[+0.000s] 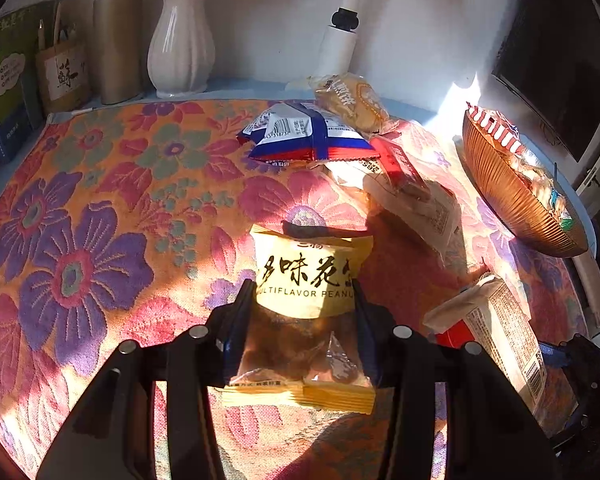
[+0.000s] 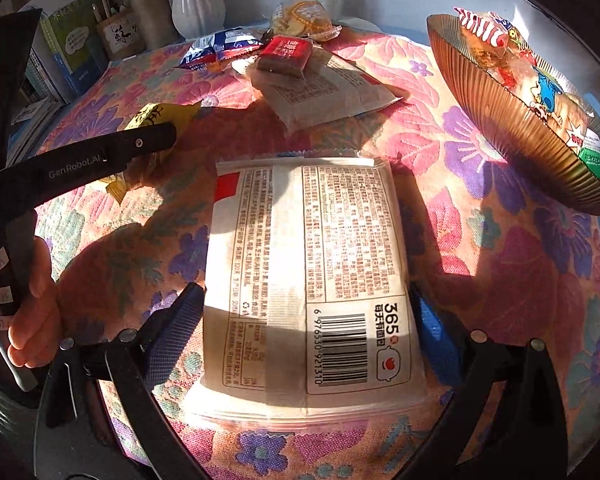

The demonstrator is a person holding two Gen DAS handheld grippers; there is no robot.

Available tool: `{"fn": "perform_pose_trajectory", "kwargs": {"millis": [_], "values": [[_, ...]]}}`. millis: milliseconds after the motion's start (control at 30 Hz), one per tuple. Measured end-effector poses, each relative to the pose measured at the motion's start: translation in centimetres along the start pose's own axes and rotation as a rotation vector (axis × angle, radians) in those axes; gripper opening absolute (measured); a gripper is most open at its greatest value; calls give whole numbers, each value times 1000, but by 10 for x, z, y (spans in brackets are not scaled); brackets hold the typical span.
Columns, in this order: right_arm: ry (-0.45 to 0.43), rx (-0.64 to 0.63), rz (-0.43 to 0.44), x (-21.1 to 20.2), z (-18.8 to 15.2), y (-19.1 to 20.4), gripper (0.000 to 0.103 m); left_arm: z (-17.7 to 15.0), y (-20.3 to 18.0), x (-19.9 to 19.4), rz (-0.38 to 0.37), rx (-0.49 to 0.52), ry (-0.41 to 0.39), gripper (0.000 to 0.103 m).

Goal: Organize snacks
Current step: 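Grasp the large white bread pack with the right tool, then carry the peanut pack and white bread pack over the amber bowl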

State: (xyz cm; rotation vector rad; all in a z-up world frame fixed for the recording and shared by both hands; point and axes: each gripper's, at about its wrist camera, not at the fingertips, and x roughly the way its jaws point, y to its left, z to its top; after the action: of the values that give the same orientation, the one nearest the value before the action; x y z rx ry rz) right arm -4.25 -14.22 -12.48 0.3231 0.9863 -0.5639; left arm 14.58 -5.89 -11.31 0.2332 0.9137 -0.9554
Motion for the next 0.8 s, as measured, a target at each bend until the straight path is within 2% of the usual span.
{"fn": "perform_pose_trajectory", "kwargs": {"millis": [67,267,367,433,500,600,700,800], "values": [[-23,-10,3,-5,-2,-1,83,0,-2,-2,2,13,-12,45],[-36,45,189,-24,-4,-19,81,-1,-17,-6,87,68,-32,44],[-92,56,213,-51,1,-33,81,0,-33,-14,111,115,-71,44],[-159,54,204,-75,8,-44,81,6,-47,-19,77,115,-82,44],[-227,63,192,-100,18,-63,81,15,-64,-27,13,111,-102,44],[-314,86,135,-128,33,-94,81,37,-102,-42,-55,154,-155,44],[-375,133,80,-144,47,-129,81,62,-144,-51,-131,212,-194,44],[-409,199,56,-150,59,-168,81,82,-185,-51,-168,280,-219,44]]}}
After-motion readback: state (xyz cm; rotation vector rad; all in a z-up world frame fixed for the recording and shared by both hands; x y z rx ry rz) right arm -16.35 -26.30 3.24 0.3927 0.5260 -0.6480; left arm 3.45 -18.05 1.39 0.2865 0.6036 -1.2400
